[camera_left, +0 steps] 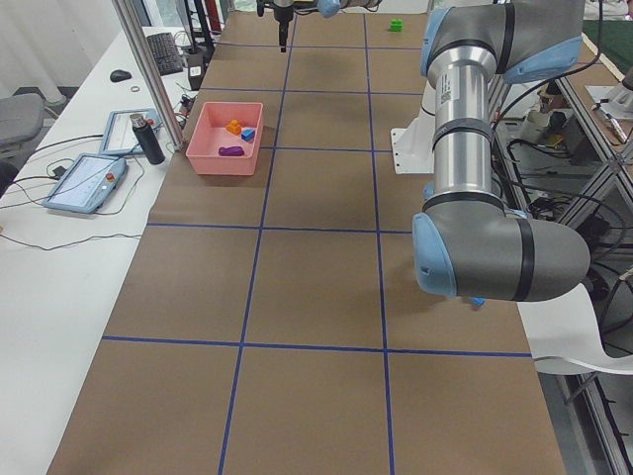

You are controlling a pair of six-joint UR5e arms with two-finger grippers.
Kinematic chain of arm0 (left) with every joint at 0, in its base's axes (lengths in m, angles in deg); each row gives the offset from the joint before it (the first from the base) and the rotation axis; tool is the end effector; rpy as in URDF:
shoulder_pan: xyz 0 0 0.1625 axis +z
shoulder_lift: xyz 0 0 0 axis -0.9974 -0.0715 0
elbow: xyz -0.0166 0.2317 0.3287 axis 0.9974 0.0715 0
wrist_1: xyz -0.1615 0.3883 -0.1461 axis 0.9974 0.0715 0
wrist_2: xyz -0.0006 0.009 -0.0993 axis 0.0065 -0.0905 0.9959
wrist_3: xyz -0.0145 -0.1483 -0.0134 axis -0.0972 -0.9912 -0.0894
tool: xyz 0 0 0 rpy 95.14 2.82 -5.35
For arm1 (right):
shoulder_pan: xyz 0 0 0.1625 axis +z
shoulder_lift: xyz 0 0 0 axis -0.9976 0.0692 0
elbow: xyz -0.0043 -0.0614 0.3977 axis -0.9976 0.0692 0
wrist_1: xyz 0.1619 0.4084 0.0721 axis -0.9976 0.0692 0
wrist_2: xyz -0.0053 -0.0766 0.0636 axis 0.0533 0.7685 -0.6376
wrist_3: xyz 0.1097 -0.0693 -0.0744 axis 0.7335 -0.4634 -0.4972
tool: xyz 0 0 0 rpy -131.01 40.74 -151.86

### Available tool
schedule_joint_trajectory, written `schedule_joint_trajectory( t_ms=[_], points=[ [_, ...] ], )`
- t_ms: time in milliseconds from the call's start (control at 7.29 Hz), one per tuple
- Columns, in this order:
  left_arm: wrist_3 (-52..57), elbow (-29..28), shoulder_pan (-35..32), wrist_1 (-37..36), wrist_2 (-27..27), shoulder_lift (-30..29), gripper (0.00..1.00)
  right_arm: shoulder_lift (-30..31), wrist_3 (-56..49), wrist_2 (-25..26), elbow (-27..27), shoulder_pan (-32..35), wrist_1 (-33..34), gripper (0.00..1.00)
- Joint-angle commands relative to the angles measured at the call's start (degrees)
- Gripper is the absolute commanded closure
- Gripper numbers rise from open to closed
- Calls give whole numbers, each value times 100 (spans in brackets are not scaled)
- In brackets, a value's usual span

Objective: Put all blocks into box

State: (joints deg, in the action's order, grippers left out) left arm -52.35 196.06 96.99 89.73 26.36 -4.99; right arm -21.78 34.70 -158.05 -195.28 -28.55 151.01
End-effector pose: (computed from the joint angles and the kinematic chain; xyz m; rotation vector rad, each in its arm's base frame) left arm 0.3847 -0.0165 0.5884 -0.1898 0.5172 0.8626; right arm -0.2925 -0.5767 0.2732 0.0779 -0.6526 0.0268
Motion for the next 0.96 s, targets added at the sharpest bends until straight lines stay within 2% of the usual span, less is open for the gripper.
schedule_joint_trajectory(
  t_ms=[0, 137, 411, 548, 823],
  points=[
    [-1, -17, 7, 0, 0, -46, 79, -19, 9, -10, 9, -9, -1, 0],
    [-1, 35, -10, 0, 0, -46, 100, -36, 9, -1, 18, -9, -1, 0],
    [-19, 132, -54, 0, -9, -29, 100, -62, 9, -1, 18, -9, -1, 0],
    [-115, 585, -255, -9, 0, 59, 100, -63, 0, -10, 18, -9, -1, 0],
    [-649, 1194, -1263, -9, 44, -176, 100, -36, -78, -1, 35, 0, -10, 0]
  ],
)
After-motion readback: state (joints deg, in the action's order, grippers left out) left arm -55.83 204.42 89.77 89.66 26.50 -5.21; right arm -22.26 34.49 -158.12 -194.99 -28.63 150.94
